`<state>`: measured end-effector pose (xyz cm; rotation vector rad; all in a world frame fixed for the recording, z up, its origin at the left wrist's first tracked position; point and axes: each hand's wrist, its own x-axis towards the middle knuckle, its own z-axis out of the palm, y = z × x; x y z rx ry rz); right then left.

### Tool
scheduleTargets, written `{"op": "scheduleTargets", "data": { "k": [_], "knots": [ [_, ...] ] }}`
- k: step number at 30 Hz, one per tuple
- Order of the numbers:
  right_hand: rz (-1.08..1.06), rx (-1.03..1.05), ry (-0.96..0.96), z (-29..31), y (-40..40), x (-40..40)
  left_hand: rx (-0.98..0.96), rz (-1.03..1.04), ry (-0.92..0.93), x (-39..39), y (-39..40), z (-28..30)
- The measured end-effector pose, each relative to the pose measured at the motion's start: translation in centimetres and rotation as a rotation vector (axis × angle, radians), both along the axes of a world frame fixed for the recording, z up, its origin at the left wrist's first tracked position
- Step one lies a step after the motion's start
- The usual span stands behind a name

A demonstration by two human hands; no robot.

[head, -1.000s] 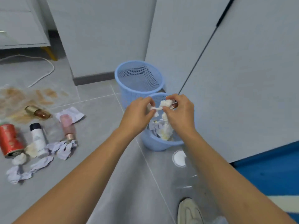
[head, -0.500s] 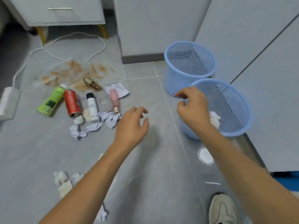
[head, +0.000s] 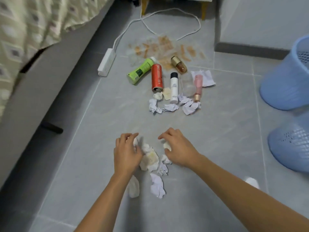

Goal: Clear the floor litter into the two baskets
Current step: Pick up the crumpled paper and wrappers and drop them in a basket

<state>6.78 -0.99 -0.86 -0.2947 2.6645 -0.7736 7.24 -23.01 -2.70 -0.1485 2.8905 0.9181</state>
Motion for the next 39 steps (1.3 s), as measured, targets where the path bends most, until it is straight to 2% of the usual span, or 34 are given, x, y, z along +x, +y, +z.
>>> {"op": "scheduleTargets", "data": {
  "k": [3, 8, 14, 22, 29, 34, 39],
  "knots": [
    [0.082, 0.065, 0.004, -1.5, -1.8, 0.4, 0.048, -0.036, -0.106, 0.2, -1.7, -1.2],
    [0.247, 0.147, 0.033, -2.8, -3.9, 1.0, 0.116, -0.155, -0.158, 0.5, -2.1, -2.3],
    [0.313, 0.158, 0.099, -3.7, -5.2, 0.9, 0.132, -0.124, -0.167, 0.6, -3.1, -2.7],
    [0.136, 0.05, 0.038, -3.4, -3.4, -0.1, 0.114, -0.135, -0.208, 1.0, -2.8, -2.5],
    [-0.083, -0.08, 0.012, -1.3, -1.1, -2.2, 0.224, -0.102, -0.114, -0.8, -1.6, -0.8],
    [-0.245, -0.155, 0.066, 3.0, 2.1, -3.7, 0.268, -0.22, -0.04, -4.4, 2.0, 3.6],
    [-0.497, -0.164, 0.155, 9.7, 9.9, -2.8, 0.356, -0.397, -0.001, -7.2, 10.3, 8.9]
  ]
}}
